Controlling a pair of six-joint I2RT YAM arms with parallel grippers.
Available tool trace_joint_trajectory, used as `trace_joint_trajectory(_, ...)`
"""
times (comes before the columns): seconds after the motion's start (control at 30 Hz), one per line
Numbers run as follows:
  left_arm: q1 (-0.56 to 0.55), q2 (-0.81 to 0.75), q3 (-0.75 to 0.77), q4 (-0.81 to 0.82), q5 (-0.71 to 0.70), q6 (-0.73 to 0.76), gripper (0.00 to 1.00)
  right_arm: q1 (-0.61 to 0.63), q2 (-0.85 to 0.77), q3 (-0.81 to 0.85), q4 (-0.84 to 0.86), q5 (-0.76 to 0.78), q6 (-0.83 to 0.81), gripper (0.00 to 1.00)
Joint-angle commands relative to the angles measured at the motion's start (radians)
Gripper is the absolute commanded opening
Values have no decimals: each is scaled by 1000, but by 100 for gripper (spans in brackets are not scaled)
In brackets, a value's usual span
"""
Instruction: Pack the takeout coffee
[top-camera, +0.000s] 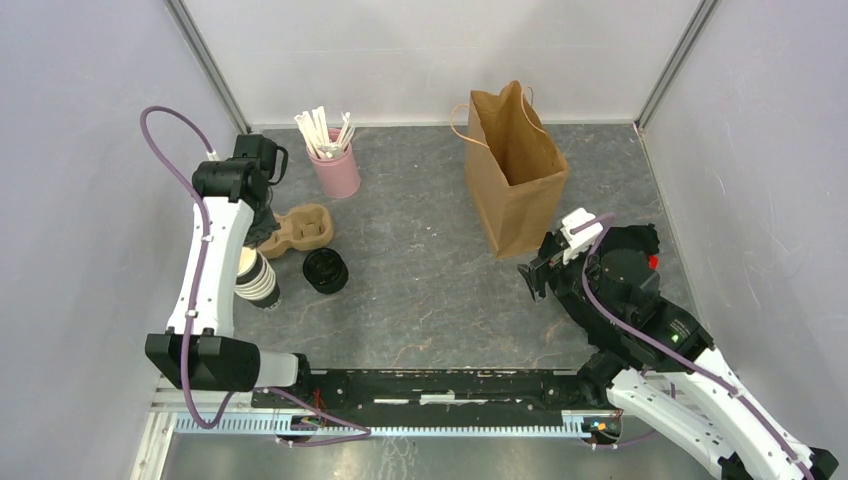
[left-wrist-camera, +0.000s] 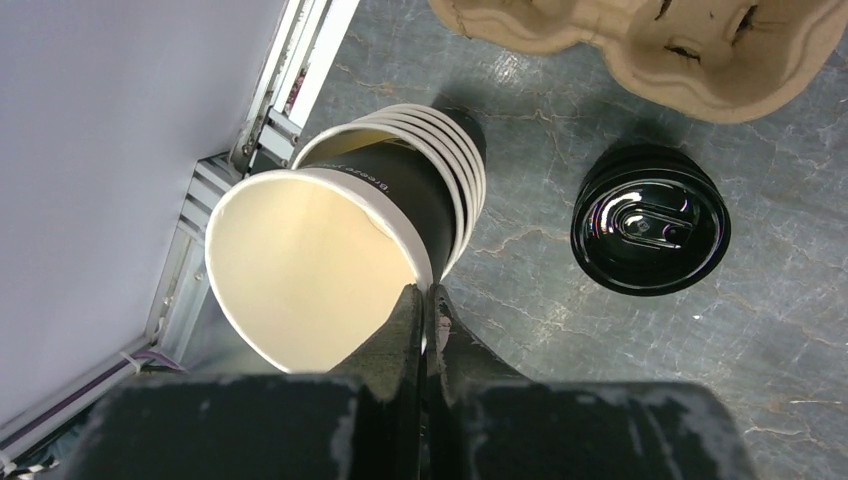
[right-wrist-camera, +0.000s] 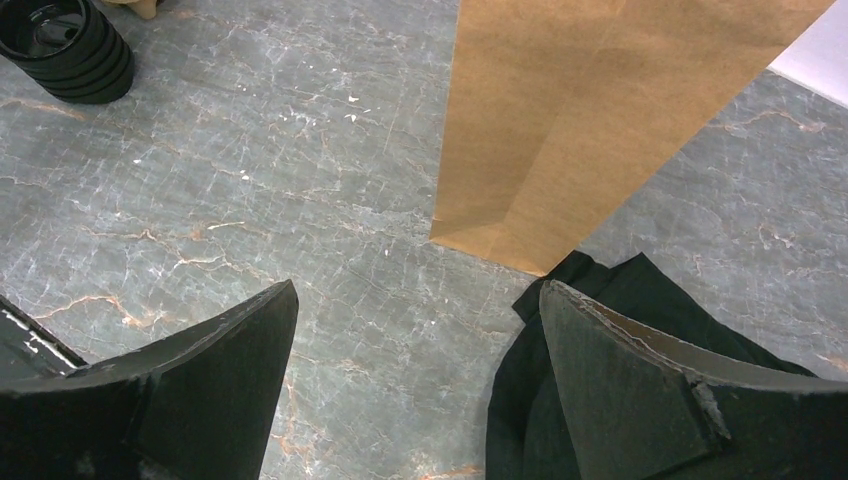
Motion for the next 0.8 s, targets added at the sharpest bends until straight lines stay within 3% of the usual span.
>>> trace_joint_trajectory(0.0,4,-30,47,-5,-34,-90,2,5,11,17,24,0,5,98)
trace_joint_trajectory(0.53,4,-117,97,-5,-109,-92,2,5,51,13,36,-9,18,98)
trace_joint_trajectory(0.77,4,-198,134,-4,-74,-77,2,5,77,29,37,-6,19,98)
